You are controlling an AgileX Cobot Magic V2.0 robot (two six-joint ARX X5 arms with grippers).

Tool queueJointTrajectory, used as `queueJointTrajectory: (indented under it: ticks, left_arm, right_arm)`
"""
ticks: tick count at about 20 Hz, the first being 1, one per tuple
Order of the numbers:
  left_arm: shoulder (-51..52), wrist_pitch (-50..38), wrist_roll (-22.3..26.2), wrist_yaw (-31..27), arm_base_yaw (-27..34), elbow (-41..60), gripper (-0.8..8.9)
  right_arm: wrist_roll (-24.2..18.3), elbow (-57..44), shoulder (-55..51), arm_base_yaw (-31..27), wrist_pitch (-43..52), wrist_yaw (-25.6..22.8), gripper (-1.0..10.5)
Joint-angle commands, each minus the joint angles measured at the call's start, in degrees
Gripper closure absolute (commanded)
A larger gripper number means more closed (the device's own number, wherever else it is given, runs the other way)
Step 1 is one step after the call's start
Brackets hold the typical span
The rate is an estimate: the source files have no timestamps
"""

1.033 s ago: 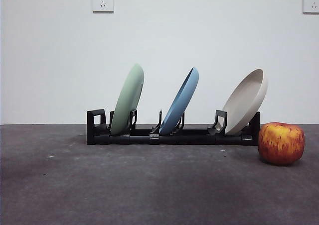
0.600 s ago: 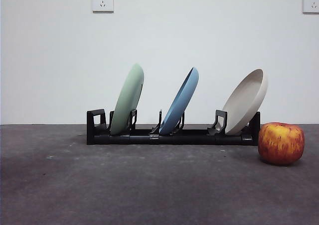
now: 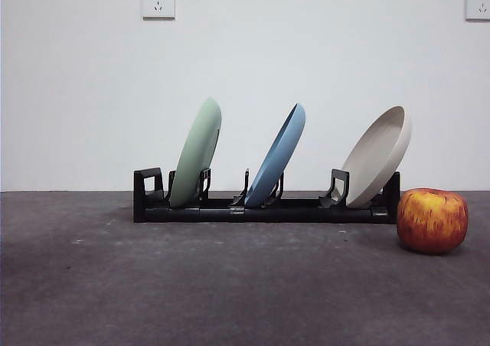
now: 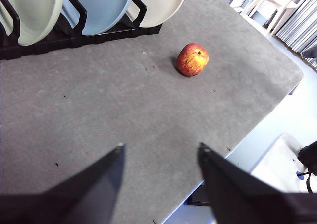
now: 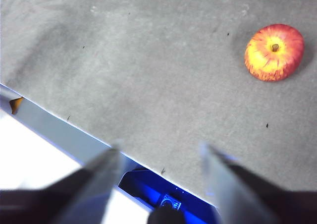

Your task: Take the green plate from the plate rack,put the plate on the table,take the apple from the table,put the apple in the plate

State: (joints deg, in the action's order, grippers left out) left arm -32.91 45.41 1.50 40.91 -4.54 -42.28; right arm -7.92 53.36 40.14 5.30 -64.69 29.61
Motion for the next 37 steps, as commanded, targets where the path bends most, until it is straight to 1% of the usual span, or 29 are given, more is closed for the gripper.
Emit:
queueJointTrajectory:
  ticks: [1, 5, 8, 11, 13, 17, 20, 22, 26, 30, 34, 37]
  left_arm:
    - [0.0, -0.4, -0.2, -0.3, 0.0, -0.2, 2.39]
    - [-0.2, -2.6, -0.3, -0.3, 0.0, -0.2, 2.39]
    - [-2.4, -8.0, -3.2, -0.3, 0.0, -0.2, 2.4]
    - [-6.7, -12.6, -4.1, -0.3, -0.7, -1.3, 2.43]
    - [-11.4, -15.1, -4.1, -0.7, -2.1, -3.9, 2.43]
    - [-22.9, -18.1, -3.8, -5.0, -6.0, -12.5, 2.43]
    - [-33.0, -18.7, -1.5, -10.6, -8.8, -21.2, 2.43]
    - [-39.4, -19.3, -1.4, -12.6, -10.5, -26.7, 2.44]
    - [-50.8, -23.0, -1.4, -16.0, -12.9, -34.9, 2.44]
    - [-61.0, -25.5, -1.5, -17.5, -14.1, -40.2, 2.44]
    - [-68.3, -31.1, -2.4, -19.4, -14.3, -41.1, 2.44]
    - [-71.7, -33.3, -2.9, -20.2, -14.5, -41.1, 2.48]
  right_arm:
    - [0.6, 0.2, 0.3, 0.1, 0.3, 0.0, 2.6]
    - [0.7, 0.2, 0.4, 0.1, 0.2, 0.0, 2.6]
    - [1.0, 0.2, 0.4, 0.1, 0.2, 0.0, 2.6]
    - [1.0, 0.2, 0.4, 0.1, 0.2, 0.0, 2.6]
    - [1.0, 0.2, 0.4, 0.1, 0.2, 0.0, 2.6]
    - [1.0, 0.2, 0.4, 0.1, 0.2, 0.0, 2.6]
    - [1.0, 0.2, 0.4, 0.1, 0.2, 0.0, 2.6]
    - [1.0, 0.2, 0.4, 0.1, 0.2, 0.0, 2.6]
    - [1.0, 0.2, 0.4, 0.1, 0.2, 0.0, 2.6]
    - [1.0, 0.2, 0.4, 0.1, 0.2, 0.0, 2.6]
    - [1.0, 0.2, 0.4, 0.1, 0.2, 0.0, 2.6]
    - [1.0, 0.2, 0.4, 0.1, 0.2, 0.0, 2.6]
